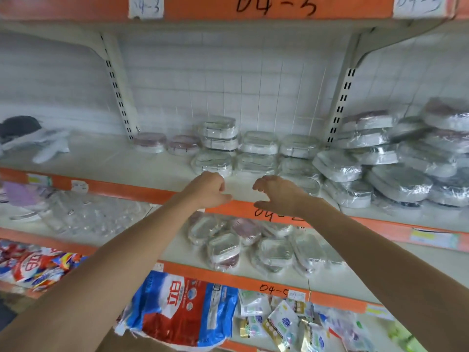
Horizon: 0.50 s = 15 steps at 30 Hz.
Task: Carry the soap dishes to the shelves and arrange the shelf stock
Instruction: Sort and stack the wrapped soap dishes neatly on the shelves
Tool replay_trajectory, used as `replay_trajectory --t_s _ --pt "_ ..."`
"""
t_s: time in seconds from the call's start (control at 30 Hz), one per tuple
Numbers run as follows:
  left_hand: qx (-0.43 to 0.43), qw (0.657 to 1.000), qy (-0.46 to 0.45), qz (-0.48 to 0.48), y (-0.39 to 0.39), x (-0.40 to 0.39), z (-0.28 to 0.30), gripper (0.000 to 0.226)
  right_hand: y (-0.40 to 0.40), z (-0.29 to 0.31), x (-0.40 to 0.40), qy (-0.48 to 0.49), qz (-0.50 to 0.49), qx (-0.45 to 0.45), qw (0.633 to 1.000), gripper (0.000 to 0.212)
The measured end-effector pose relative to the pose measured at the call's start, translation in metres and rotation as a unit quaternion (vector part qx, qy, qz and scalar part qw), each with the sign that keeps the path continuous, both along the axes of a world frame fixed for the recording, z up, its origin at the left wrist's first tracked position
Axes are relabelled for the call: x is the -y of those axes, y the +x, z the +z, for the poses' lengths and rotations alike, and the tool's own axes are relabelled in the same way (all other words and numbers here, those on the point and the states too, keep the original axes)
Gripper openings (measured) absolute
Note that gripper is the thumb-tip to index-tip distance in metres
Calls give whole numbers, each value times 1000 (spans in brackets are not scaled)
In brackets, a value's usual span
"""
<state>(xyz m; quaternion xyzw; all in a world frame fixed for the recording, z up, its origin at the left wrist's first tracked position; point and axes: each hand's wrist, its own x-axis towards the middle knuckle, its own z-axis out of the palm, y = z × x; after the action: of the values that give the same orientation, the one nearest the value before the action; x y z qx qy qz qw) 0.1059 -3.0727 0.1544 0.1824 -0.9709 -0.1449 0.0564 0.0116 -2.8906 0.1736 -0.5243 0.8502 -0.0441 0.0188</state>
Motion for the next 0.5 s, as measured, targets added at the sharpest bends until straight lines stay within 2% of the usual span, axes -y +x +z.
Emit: replay_trajectory --t_s 0.2,0.27,0.33,0.37,0.5 --pt "5 1000 -24 -7 -38 13 21 33 -60 13 18 0 -8 -10 1000 50" --pt "4 999 -39 -11 -52 21 28 10 -79 16 23 -4 -9 -13 1000 51" --pt "-1 999 -53 6 -65 27 36 35 -98 18 27 -16 -10 0 1000 52" --pt "-6 998 -54 18 -71 31 40 39 -106 19 30 -26 -11 8 1000 52" --pt "-31 998 -42 30 -94 52 43 28 -134 21 46 -41 -21 18 999 57"
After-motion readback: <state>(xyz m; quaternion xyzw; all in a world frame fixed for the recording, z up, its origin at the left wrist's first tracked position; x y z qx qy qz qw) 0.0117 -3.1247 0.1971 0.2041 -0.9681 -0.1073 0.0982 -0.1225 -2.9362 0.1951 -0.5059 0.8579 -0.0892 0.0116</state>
